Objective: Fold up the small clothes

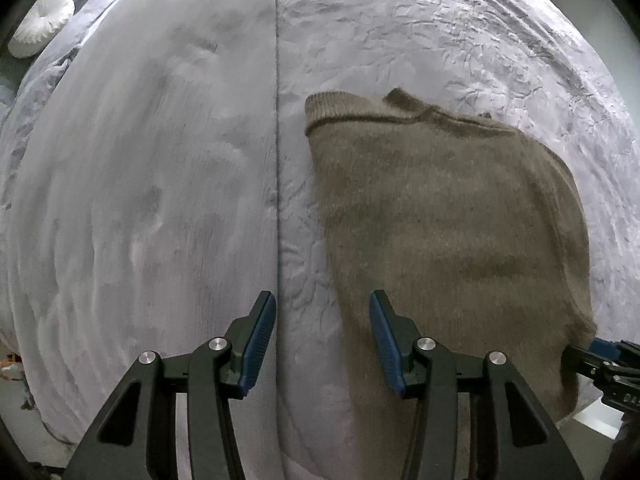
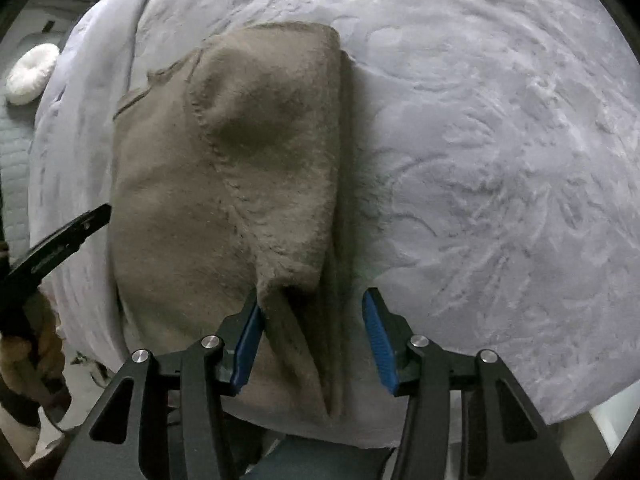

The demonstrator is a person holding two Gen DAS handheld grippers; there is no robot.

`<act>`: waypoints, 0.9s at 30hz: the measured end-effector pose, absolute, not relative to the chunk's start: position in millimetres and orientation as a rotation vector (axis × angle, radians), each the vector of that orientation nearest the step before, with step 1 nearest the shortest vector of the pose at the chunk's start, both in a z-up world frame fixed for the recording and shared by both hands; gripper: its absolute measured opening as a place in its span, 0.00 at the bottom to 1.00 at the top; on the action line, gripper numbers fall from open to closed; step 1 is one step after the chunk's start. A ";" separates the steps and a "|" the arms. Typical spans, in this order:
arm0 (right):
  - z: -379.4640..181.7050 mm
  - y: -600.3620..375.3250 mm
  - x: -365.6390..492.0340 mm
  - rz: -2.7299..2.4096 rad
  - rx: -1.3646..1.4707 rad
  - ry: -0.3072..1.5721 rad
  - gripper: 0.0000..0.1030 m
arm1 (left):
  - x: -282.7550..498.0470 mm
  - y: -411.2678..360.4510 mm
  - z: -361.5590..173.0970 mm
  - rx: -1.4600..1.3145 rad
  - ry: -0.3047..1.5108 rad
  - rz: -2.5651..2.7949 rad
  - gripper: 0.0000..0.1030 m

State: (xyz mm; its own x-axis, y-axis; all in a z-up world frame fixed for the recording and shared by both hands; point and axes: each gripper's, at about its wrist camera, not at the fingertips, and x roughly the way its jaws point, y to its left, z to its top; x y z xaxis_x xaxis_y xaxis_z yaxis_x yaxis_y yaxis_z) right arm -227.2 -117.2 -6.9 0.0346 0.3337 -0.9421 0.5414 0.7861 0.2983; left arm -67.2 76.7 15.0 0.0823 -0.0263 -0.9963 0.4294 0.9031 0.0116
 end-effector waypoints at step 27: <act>0.9 -125.3 -278.9 -0.238 0.809 1.599 0.10 | -147.3 94.0 5.7 0.430 1.607 -0.601 0.49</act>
State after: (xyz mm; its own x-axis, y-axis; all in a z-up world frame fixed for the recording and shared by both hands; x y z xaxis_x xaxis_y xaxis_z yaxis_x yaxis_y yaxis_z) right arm -278.9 -125.3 0.9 0.0128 0.3607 -0.9326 0.6165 0.7315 0.2914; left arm -147.3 94.0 5.7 -0.1261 -0.0691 -0.9896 0.5972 0.7913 -0.1314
